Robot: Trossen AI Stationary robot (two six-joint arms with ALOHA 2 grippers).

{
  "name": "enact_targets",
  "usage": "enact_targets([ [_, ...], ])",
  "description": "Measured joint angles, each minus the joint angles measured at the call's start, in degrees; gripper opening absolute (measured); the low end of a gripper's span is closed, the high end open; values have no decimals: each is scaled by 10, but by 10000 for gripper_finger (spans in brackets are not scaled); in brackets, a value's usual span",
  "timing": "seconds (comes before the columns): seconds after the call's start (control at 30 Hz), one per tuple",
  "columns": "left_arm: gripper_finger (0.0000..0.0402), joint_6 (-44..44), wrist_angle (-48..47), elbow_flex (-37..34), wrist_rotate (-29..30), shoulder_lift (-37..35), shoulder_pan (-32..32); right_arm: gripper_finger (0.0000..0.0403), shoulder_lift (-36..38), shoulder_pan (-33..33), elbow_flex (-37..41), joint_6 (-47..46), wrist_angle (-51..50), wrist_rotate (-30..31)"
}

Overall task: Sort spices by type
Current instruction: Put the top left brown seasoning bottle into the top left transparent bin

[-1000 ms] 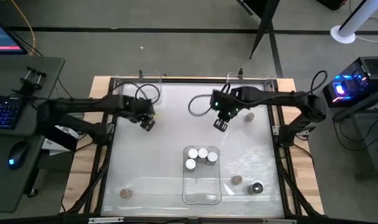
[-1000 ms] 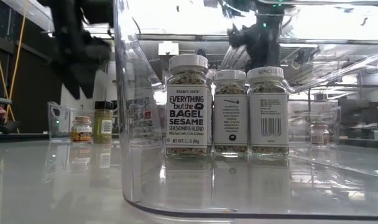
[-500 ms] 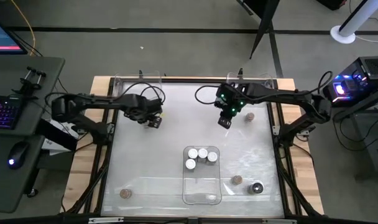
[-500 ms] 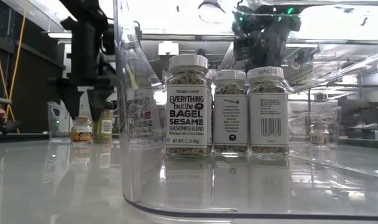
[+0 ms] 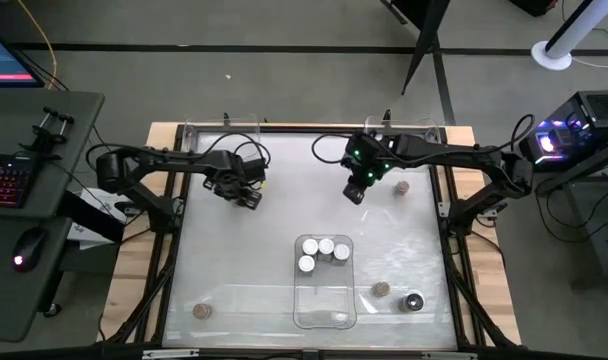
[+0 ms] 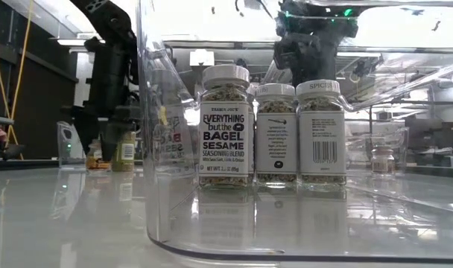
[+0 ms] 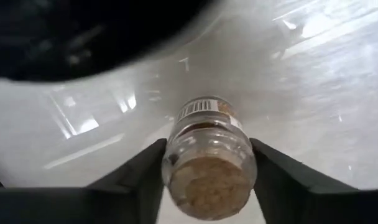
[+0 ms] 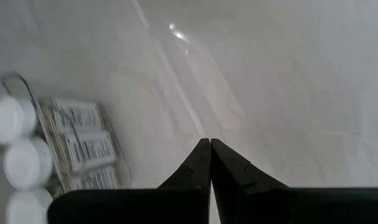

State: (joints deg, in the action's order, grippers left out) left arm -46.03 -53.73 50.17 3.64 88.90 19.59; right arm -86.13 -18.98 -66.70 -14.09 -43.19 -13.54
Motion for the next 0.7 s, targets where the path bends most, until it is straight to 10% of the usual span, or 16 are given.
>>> enact_targets([
  [0.43, 132, 74, -54, 79, -98, -150, -28, 0, 0, 3, -1, -26, 34, -1],
  [0.7, 132, 341, -191, 366, 84, -67, 130, 0, 0, -1, -1, -40, 87, -3],
])
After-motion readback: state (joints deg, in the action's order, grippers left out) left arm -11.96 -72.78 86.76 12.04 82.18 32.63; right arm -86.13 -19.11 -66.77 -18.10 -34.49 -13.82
